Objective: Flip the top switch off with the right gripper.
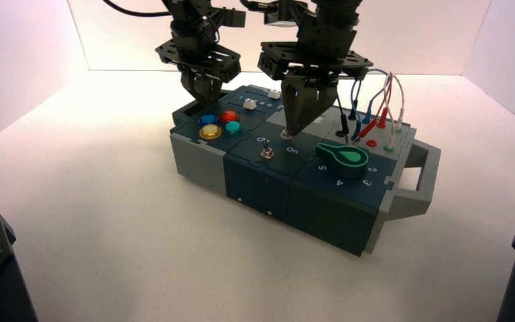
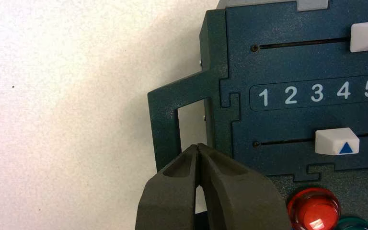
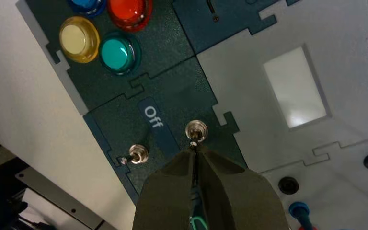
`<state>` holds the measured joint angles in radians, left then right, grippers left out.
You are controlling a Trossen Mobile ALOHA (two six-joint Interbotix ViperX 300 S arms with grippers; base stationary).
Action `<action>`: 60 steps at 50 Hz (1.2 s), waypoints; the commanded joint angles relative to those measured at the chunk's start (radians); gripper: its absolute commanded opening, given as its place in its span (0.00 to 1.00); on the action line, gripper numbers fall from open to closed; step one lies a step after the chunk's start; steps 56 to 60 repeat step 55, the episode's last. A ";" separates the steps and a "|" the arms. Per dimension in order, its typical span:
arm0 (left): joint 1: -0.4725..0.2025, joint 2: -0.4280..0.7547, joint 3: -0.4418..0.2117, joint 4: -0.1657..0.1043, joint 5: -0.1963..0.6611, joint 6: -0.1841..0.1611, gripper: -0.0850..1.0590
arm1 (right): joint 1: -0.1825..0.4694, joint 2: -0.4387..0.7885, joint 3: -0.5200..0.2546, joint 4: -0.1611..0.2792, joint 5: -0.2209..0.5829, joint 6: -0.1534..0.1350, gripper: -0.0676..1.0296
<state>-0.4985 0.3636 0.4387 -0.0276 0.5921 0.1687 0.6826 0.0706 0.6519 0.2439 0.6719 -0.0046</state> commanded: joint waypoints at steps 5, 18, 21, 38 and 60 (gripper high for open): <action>0.008 0.092 0.021 0.006 -0.008 0.035 0.05 | -0.003 0.014 -0.118 -0.003 -0.009 -0.003 0.04; 0.012 0.086 0.029 0.006 -0.009 0.037 0.05 | 0.002 -0.064 -0.038 -0.009 0.040 0.002 0.04; 0.015 0.080 0.029 0.006 -0.011 0.037 0.05 | 0.006 -0.109 -0.006 0.008 0.051 0.006 0.04; 0.014 0.032 0.044 0.003 -0.023 0.040 0.05 | 0.094 -0.239 0.114 0.037 0.140 0.011 0.04; 0.012 0.025 0.040 0.002 -0.025 0.035 0.05 | 0.094 -0.268 0.121 0.046 0.176 0.002 0.04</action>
